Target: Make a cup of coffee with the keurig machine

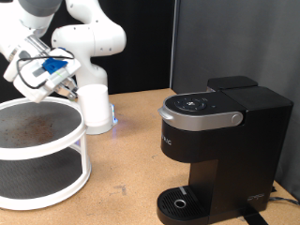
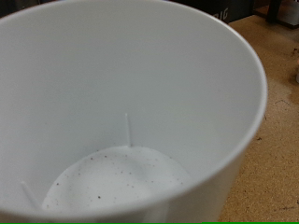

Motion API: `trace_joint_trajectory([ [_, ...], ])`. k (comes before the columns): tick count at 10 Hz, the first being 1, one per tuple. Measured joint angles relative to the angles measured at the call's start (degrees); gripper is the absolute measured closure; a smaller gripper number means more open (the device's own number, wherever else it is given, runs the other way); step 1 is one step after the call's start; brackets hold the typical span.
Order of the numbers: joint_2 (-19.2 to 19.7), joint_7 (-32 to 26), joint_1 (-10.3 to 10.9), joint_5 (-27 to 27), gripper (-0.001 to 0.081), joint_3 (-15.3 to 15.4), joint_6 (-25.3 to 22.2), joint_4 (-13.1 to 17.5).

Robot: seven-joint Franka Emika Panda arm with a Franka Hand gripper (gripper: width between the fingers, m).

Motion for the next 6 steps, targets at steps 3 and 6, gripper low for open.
trace_joint_trajectory([
  [3, 2.24, -0.82, 6.36, 5.29, 0.0734, 0.01, 4.9, 0.29],
  [6, 2.61, -1.35, 7.48, 5.82, 0.0734, -0.59, 3.74, 0.71],
])
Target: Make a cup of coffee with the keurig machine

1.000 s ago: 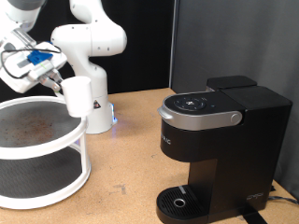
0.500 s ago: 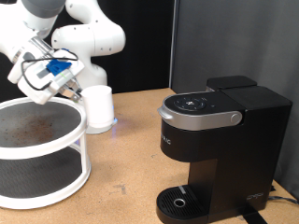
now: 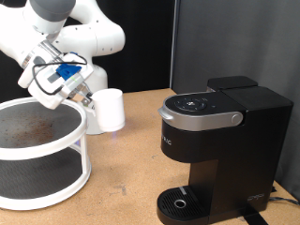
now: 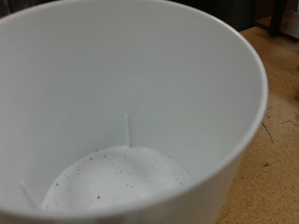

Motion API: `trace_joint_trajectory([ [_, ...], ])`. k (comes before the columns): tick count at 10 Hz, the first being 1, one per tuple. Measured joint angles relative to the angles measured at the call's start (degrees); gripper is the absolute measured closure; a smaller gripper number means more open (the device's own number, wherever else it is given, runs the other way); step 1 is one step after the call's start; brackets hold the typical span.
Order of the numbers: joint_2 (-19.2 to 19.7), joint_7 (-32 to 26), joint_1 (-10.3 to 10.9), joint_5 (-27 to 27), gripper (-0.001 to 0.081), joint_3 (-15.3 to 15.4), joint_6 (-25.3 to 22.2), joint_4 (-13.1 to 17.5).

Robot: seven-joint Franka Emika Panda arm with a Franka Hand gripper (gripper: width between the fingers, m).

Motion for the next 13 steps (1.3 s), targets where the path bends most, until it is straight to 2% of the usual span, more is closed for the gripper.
trace_joint_trajectory([
  [1, -0.05, -1.26, 0.16, -0.41, 0.0734, -0.61, -3.29, 0.73],
  [2, -0.05, -2.39, 0.66, -0.23, 0.0734, -0.78, -4.03, 0.93],
  [4, 1.14, -2.5, 3.02, 0.34, 0.0734, -0.02, 0.36, 0.62],
  [6, 5.19, -2.69, 6.7, 2.35, 0.0734, -0.12, 5.75, 0.69],
  [8, 10.01, -5.7, 11.36, 7.8, 0.0734, -2.09, 8.59, 1.29],
  [10, 14.94, -11.05, 16.34, 14.85, 0.0734, -5.82, 8.72, 2.74],
  [13, 22.29, -17.43, 20.72, 22.88, 0.0734, -8.68, 8.35, 4.8],
])
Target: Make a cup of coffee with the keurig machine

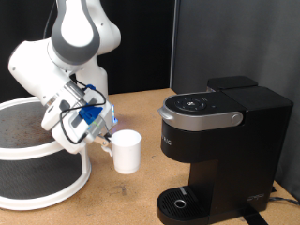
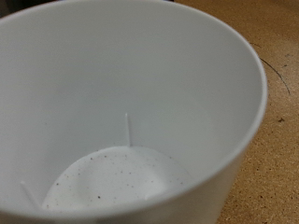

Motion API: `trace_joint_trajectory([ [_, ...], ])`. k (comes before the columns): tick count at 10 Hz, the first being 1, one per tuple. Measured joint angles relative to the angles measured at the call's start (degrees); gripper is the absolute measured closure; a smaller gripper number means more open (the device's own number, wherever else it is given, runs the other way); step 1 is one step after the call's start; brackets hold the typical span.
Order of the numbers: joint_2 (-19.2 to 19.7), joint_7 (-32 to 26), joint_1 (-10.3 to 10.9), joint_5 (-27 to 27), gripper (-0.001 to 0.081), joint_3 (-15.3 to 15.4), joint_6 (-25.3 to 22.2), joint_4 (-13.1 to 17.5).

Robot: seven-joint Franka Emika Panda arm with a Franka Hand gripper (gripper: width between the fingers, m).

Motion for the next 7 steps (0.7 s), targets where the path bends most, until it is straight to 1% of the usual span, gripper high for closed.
trace_joint_trajectory([
  [1, 2.43, -2.04, 0.85, 2.56, 0.0734, -0.38, -0.45, 0.77],
  [2, 4.76, -4.09, 1.27, 4.97, 0.0734, -0.49, -1.43, 1.62],
  [4, 8.87, -7.39, 1.54, 9.38, 0.0734, -0.26, -2.75, 3.32],
  [5, 10.67, -8.99, 1.6, 12.04, 0.0734, 0.13, -3.58, 4.11],
  [7, 13.95, -10.06, 1.62, 16.58, 0.0734, 1.63, -5.72, 5.55],
])
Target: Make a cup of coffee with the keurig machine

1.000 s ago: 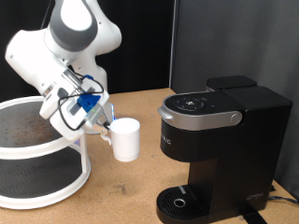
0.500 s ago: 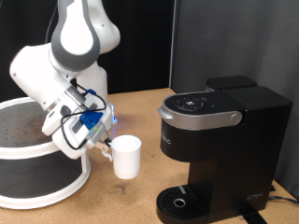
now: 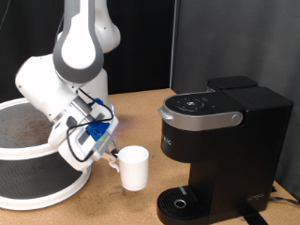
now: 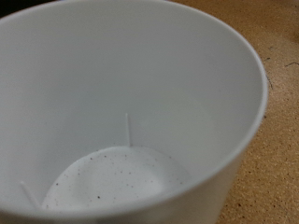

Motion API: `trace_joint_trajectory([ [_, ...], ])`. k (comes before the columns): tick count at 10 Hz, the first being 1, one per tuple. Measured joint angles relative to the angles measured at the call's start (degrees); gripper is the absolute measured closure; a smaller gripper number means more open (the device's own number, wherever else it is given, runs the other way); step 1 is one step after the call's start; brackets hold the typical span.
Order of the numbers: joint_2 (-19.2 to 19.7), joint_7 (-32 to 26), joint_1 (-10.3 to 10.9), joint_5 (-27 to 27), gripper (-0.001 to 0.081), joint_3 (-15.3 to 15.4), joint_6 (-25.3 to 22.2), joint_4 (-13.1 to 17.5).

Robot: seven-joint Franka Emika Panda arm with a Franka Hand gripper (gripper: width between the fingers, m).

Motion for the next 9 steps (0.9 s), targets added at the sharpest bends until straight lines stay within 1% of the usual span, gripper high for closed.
trace_joint_trajectory([
  [2, 2.5, -0.77, 0.12, 4.15, 0.0734, 2.24, -0.89, 0.89],
  [4, 3.75, -2.73, 0.21, 7.04, 0.0734, 4.54, -0.94, 0.99],
  [7, 4.04, -5.22, 0.7, 9.14, 0.0734, 7.72, -0.96, 0.1],
  [9, 3.99, -7.04, 1.57, 12.22, 0.0734, 9.83, -0.51, -0.73],
])
